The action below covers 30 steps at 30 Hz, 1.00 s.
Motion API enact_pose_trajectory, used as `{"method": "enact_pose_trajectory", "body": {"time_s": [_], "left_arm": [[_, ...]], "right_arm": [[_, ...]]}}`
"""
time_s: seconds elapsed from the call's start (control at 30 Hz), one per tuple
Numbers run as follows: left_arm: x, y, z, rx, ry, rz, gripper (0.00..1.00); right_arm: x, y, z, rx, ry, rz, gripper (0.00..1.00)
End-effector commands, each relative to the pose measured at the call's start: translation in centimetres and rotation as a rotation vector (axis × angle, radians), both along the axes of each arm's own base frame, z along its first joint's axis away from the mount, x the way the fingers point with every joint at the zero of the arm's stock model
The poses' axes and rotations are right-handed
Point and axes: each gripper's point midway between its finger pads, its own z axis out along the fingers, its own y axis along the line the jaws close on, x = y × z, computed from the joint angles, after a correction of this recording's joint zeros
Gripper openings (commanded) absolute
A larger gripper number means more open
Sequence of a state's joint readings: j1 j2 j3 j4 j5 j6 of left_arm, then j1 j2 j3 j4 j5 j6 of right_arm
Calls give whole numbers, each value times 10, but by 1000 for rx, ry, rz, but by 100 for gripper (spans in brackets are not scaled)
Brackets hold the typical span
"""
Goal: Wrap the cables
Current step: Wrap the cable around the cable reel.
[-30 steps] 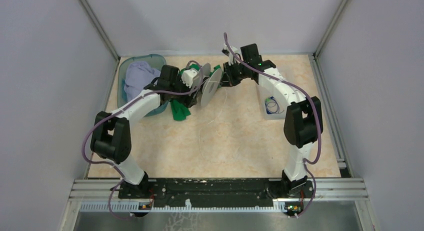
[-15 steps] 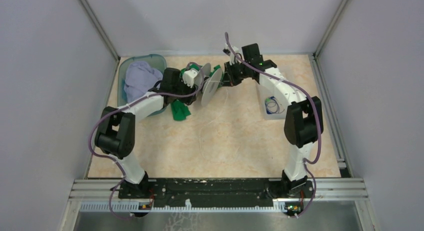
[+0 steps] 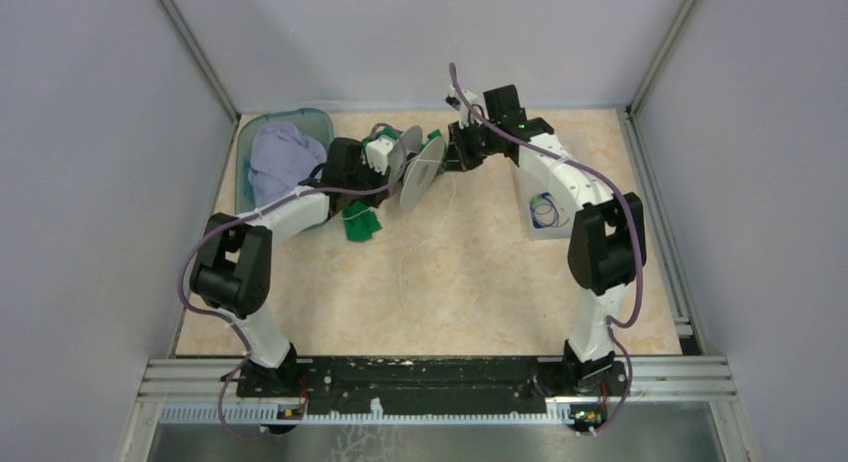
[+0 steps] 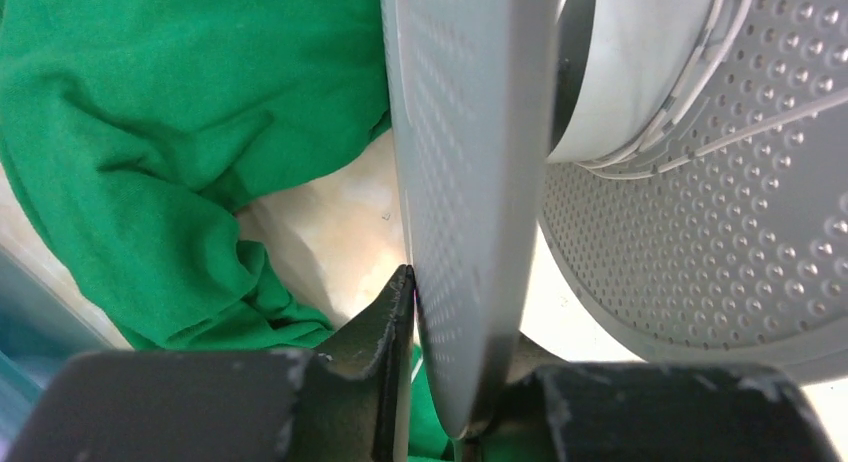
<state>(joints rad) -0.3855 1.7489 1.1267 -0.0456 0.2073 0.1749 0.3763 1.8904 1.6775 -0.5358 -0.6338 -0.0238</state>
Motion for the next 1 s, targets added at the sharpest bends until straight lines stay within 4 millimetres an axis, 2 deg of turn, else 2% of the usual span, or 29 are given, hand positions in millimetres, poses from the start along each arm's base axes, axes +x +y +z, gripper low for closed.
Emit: {"method": "enact_pose_trajectory", "body": {"time_s": [0.0,0.17,0.43,0.6,0.67,0.83,0.97], "left_arm": [[4,-2,15,-47,3,51,19],[8,-2,29,-43,24,69,1],[9,10,42,49,0,65,0],[-5,11,45,107,10,-2,0],[-14,8,49,111,4,-45,0],[-31,3,66,88,-14,-115,0],[-43,-4,84,41,-19,-171,0]], "right_arm": [[10,3,27,36,-79,19,0],[6,2,38,37,-95,37,0],[12,-13,92,19,-249,-19,0],[26,-29,123,13,-318,-88,0],[34,-38,129,7,-336,-124,0],[57,-62,127,-12,-341,-205,0],[75,-81,105,-46,-313,-252,0]]}}
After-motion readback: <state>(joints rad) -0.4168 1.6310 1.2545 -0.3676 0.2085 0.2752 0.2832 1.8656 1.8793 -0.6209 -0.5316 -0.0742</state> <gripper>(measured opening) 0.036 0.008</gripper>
